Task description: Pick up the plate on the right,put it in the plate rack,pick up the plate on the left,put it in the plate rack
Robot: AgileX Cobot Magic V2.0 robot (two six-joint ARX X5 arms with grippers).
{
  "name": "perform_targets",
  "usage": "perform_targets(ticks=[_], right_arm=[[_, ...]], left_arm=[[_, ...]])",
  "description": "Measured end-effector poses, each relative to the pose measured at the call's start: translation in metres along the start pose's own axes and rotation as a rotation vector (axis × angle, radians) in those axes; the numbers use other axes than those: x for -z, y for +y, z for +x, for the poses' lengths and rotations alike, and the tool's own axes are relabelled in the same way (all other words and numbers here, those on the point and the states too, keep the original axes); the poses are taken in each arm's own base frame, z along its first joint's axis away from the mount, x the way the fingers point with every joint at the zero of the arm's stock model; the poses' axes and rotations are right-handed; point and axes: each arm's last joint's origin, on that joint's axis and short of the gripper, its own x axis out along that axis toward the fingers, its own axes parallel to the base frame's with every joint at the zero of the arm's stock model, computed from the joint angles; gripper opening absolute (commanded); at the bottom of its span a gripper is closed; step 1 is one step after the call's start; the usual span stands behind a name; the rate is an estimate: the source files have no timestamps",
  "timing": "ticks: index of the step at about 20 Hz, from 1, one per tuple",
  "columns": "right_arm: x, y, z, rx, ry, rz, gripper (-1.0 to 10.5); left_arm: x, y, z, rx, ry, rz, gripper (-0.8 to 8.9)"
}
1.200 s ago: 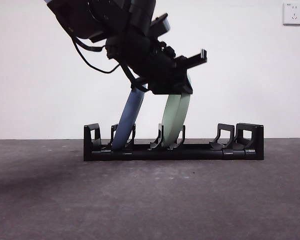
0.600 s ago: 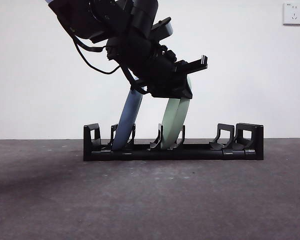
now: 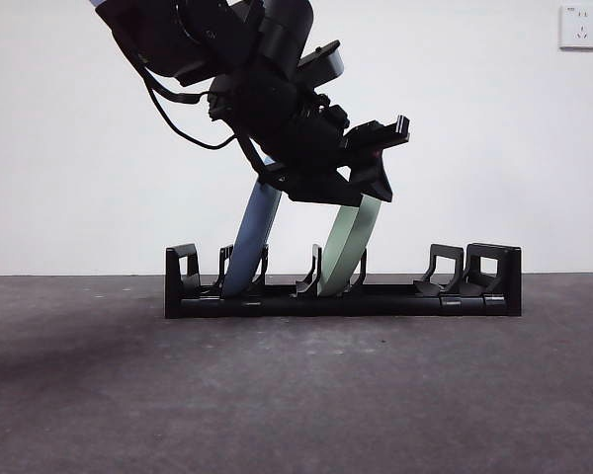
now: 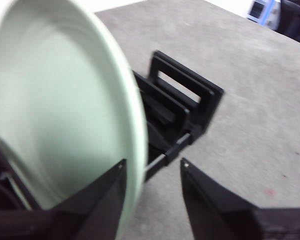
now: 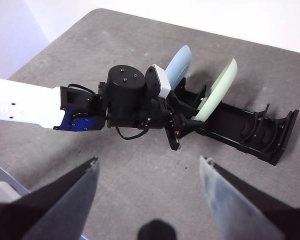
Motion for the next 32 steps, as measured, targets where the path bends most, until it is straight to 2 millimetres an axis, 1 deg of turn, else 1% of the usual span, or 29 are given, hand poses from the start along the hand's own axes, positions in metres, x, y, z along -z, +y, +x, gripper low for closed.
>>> perform_targets(ticks=[3, 5, 8, 12, 17, 19, 21, 25, 27, 28, 30, 32], right_arm=[[0.001, 0.000, 0.000, 0.000, 0.005, 0.001, 3.5], [0.001, 0.000, 0.000, 0.000, 0.008, 0.001, 3.5], [0.001, 0.000, 0.000, 0.000, 0.009, 0.001, 3.5], [0.001, 0.000, 0.000, 0.000, 0.009, 0.001, 3.5], [0.001, 0.000, 0.001, 0.000, 0.013, -0.002, 3.5], [0.001, 0.000, 0.001, 0.000, 0.014, -0.002, 3.5], [0.001, 0.000, 0.002, 0.000, 0.015, -0.002, 3.4], [0.003, -0.001, 0.004, 0.000, 0.027, 0.003, 3.4], [0.009, -0.001, 0.007, 0.001, 0.048, 0.009, 3.4], [0.014, -0.002, 0.008, 0.001, 0.062, 0.013, 3.4], [0.025, -0.002, 0.011, 0.001, 0.092, 0.022, 3.4], [0.034, -0.003, 0.014, 0.002, 0.117, 0.027, 3.4]], left_arm=[[-0.002, -0.001, -0.003, 0.006, 0.005, 0.000, 1.99], [-0.007, -0.002, -0.008, 0.006, 0.006, -0.001, 1.98], [-0.020, -0.004, -0.024, 0.006, 0.007, -0.001, 1.98], [-0.041, -0.010, -0.055, 0.019, 0.009, 0.000, 1.98], [-0.061, -0.019, -0.103, 0.126, 0.068, -0.007, 1.98], [-0.068, -0.025, -0.138, 0.192, 0.128, -0.018, 1.90], [-0.073, -0.030, -0.178, 0.249, 0.182, -0.031, 1.89], [-0.072, -0.036, -0.260, 0.256, 0.256, 0.018, 1.89], [-0.071, -0.038, -0.297, 0.238, 0.237, 0.043, 1.89], [-0.070, -0.038, -0.314, 0.221, 0.213, 0.053, 1.89], [-0.070, -0.040, -0.340, 0.192, 0.158, 0.073, 1.89], [-0.069, -0.041, -0.357, 0.176, 0.109, 0.085, 1.88]])
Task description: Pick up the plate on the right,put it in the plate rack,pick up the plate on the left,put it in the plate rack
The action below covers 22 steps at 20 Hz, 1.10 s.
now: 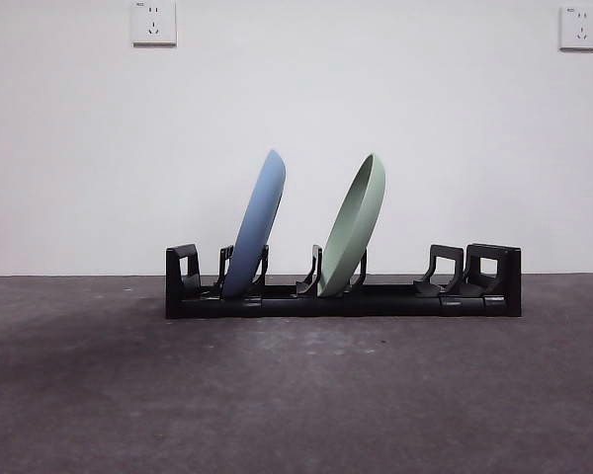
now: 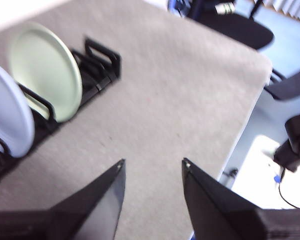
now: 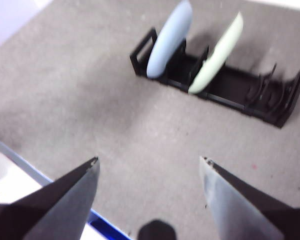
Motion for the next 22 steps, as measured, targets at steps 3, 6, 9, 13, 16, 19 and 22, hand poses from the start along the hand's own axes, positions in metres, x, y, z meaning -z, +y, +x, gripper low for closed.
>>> perform_targets(ticks=[3, 6, 9, 13, 16, 19, 22], right_arm=[[0.005, -0.001, 0.002, 0.000, 0.015, 0.012, 2.2], [0.007, 0.000, 0.002, 0.000, 0.015, 0.014, -0.1], [0.006, -0.001, 0.002, 0.000, 0.016, 0.014, 0.0], [0.005, -0.001, 0.006, 0.003, 0.026, 0.016, 0.0], [0.001, -0.004, 0.014, 0.033, 0.049, 0.019, 0.0], [-0.004, -0.007, 0.026, 0.078, 0.083, 0.024, 0.0], [-0.008, -0.010, 0.038, 0.106, 0.118, 0.027, 0.0]], left_arm=[[0.002, -0.003, -0.010, -0.004, -0.030, 0.009, 1.59], [0.002, -0.003, -0.010, -0.004, -0.025, 0.008, -0.07], [0.002, -0.002, -0.009, -0.004, -0.020, 0.010, -0.04], [0.002, -0.002, -0.006, -0.004, -0.012, 0.011, -0.04], [0.001, -0.001, -0.005, -0.004, -0.008, 0.010, -0.04], [0.002, -0.001, -0.004, -0.003, -0.001, 0.008, -0.04], [0.004, -0.001, -0.003, -0.003, 0.030, -0.001, -0.04]])
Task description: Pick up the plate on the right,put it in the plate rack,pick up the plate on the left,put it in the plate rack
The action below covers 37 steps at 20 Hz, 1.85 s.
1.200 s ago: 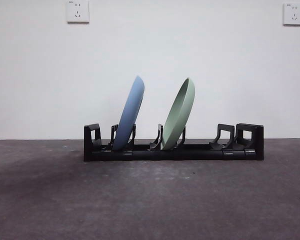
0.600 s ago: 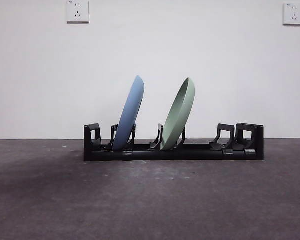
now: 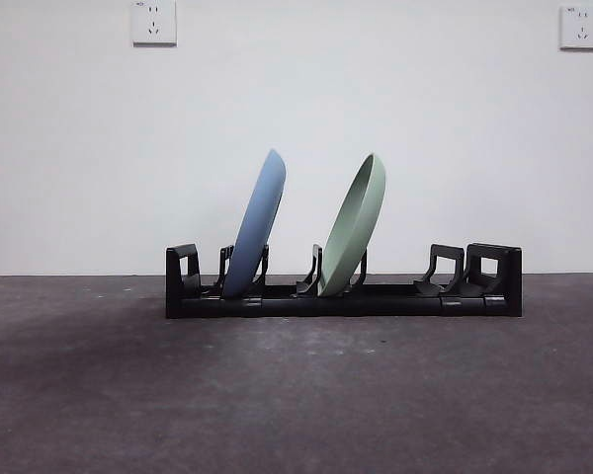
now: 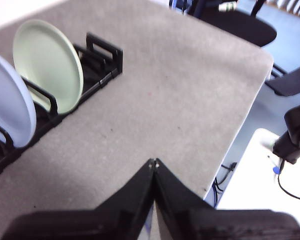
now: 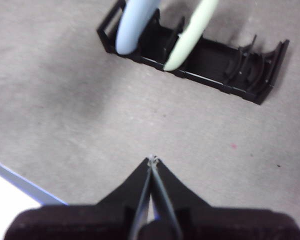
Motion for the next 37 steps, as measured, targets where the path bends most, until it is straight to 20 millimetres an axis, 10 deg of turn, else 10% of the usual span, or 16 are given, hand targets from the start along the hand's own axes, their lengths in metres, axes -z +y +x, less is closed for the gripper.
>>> perform_targets(ticks=[6, 11, 16, 25, 37], right_arm=[[-0.012, -0.003, 0.027, 0.041, 0.078, 0.005, 0.0], [-0.018, -0.005, 0.045, 0.043, 0.130, 0.009, 0.0], [-0.021, -0.005, 0.053, 0.044, 0.153, 0.010, 0.0], [-0.021, -0.006, 0.054, 0.062, 0.153, 0.009, 0.0], [-0.021, -0.006, 0.054, 0.065, 0.153, 0.009, 0.0]], left_arm=[[-0.008, 0.005, 0.002, -0.096, -0.064, 0.076, -0.04], [-0.021, 0.019, -0.037, -0.327, -0.393, 0.345, -0.03], [0.039, 0.034, -0.043, -0.589, -0.529, 0.403, -0.03], [0.198, 0.065, 0.037, -0.733, -0.425, 0.183, -0.03], [0.261, 0.073, 0.070, -0.721, -0.344, -0.043, -0.03]])
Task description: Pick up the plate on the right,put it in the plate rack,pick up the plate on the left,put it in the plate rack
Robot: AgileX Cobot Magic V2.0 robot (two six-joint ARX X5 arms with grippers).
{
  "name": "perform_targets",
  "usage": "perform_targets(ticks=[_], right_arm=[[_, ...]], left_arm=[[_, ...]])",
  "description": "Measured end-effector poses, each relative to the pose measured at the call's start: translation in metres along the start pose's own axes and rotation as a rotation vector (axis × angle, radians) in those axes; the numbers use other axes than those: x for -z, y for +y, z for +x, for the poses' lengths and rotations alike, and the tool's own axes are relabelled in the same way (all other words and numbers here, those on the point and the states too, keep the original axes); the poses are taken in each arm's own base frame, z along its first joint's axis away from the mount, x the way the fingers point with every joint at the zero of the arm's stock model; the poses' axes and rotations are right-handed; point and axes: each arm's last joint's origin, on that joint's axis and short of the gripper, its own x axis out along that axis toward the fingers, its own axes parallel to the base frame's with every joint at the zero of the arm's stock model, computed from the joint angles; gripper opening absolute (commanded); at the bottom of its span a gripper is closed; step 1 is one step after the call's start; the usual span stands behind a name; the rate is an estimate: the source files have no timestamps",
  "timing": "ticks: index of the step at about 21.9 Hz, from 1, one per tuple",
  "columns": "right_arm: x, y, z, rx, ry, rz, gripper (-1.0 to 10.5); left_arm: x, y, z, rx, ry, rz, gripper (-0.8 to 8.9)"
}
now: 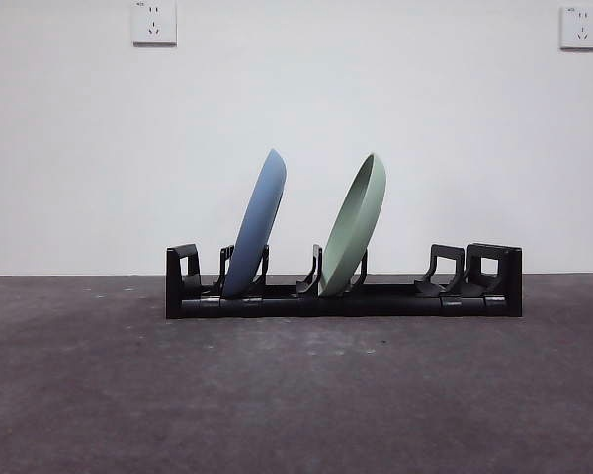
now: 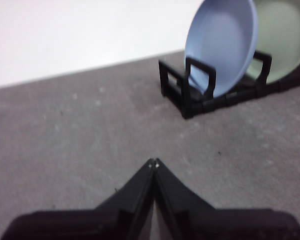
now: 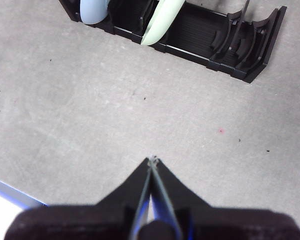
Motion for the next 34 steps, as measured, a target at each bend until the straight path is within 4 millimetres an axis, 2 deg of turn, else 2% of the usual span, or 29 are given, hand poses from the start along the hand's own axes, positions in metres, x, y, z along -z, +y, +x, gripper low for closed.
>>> perform_targets(ticks=[14, 17, 18, 21, 23, 24, 26, 28, 30, 34], right_arm=[[0.000, 0.000, 0.000, 0.000, 0.000, 0.000, 0.0], [0.004, -0.005, -0.008, 0.087, -0.033, -0.007, 0.0], [0.006, -0.008, -0.017, 0.125, -0.095, -0.016, 0.0], [0.020, -0.013, -0.078, 0.142, -0.490, 0.011, 0.0], [0.040, -0.014, -0.119, 0.154, -0.725, 0.024, 0.0], [0.055, -0.014, -0.133, 0.200, -0.796, 0.034, 0.0], [0.084, -0.012, -0.147, 0.320, -0.881, 0.039, 0.0], [0.103, -0.012, -0.140, 0.445, -0.938, 0.036, 0.0], [0.113, -0.014, -0.129, 0.504, -0.979, 0.036, 0.0], [0.134, -0.018, -0.092, 0.546, -1.061, 0.029, 0.0]], left_arm=[[0.002, 0.000, 0.002, 0.010, 0.023, -0.036, -0.03], [0.002, 0.000, 0.002, 0.010, 0.032, -0.037, -0.03], [0.002, 0.000, 0.002, 0.011, 0.035, -0.037, -0.03], [0.003, 0.000, 0.003, 0.012, 0.048, -0.039, -0.03], [0.004, 0.000, 0.004, 0.013, 0.055, -0.040, -0.03], [0.004, 0.000, 0.004, 0.013, 0.057, -0.041, -0.03], [0.004, 0.000, 0.004, 0.013, 0.060, -0.041, -0.03], [0.004, 0.000, 0.004, 0.013, 0.060, -0.041, -0.03], [0.004, 0.000, 0.004, 0.013, 0.060, -0.041, -0.03], [0.004, 0.000, 0.004, 0.013, 0.060, -0.041, -0.03]])
